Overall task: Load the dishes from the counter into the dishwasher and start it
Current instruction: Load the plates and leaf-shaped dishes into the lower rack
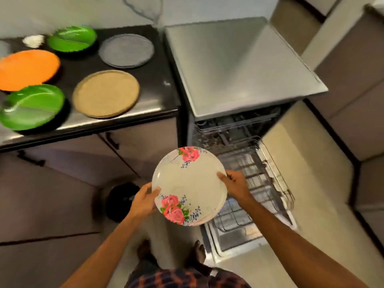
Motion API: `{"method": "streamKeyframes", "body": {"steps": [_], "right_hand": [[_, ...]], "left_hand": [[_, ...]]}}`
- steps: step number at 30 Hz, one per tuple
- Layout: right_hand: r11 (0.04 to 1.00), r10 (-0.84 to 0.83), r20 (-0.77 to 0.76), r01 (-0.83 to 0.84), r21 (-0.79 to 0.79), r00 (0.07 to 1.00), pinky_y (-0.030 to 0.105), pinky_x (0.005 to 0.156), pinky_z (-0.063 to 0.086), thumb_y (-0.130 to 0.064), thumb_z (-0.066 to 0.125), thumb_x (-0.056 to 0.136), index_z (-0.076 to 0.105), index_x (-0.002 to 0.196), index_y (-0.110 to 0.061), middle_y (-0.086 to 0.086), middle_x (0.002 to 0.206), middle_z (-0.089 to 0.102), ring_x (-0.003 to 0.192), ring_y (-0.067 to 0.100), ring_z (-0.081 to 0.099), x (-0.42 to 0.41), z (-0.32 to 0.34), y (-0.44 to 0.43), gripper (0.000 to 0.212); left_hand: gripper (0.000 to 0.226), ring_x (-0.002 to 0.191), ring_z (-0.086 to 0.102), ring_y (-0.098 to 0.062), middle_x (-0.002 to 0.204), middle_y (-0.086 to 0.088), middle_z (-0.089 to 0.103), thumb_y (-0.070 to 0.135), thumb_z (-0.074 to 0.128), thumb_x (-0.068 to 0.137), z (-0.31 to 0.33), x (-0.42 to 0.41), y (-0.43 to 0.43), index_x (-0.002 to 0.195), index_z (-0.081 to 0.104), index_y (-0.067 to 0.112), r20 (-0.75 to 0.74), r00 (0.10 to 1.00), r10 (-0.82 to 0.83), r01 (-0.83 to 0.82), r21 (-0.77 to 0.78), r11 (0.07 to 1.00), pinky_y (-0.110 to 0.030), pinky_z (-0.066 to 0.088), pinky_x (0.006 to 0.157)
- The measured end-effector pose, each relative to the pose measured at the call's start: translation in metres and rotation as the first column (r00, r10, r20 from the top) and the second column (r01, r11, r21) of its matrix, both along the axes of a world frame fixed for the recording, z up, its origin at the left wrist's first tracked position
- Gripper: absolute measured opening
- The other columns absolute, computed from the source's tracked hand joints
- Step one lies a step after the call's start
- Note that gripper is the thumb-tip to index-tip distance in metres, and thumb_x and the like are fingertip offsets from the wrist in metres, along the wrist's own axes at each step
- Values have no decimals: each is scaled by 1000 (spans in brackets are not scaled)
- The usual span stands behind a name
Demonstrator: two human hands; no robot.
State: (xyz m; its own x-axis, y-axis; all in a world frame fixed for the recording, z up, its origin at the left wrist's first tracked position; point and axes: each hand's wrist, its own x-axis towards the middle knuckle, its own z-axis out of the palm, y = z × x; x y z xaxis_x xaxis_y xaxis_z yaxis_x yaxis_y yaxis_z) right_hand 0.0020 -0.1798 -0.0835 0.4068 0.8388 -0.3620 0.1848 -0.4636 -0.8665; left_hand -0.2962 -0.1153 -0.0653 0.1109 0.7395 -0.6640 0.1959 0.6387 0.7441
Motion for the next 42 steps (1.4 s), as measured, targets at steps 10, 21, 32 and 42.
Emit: {"method": "streamKeyframes", "body": {"steps": [10,21,32,42], "right_hand": [[876,-309,-121,233,-422,943,49,76,57,-30,70,93,72,90,-7,11,85,69,77,26,65,59,-97,-81,23],[726,-350,-72,222,-651,934,43,88,57,-36,68,89,57,104,-36,3,109,68,98,26,66,98,-178,-135,19],[551,-384,73,292,-782,920,40,113,35,-37,62,96,28,156,-7,16,156,41,142,36,41,145,-285,-171,75],[492,-478,-44,226,-841,877,50,98,54,-61,63,76,27,151,-13,17,137,59,118,40,62,157,-381,-200,97]], "left_hand": [[27,94,71,-38,107,-17,71,2,63,94,-77,83,-2,112,62,21,-234,933,-272,275,-20,961,-61,59,73],[39,66,64,-8,97,-12,69,-6,59,93,-128,154,8,130,63,5,-315,900,-302,280,-113,953,-24,58,50],[38,50,59,-2,76,-3,67,-1,63,90,-189,225,-25,127,67,6,-469,844,-262,269,-54,962,-17,52,43],[35,71,73,-16,73,3,75,0,67,84,-244,255,-45,118,72,7,-562,793,-234,267,-25,963,-42,63,62]]}}
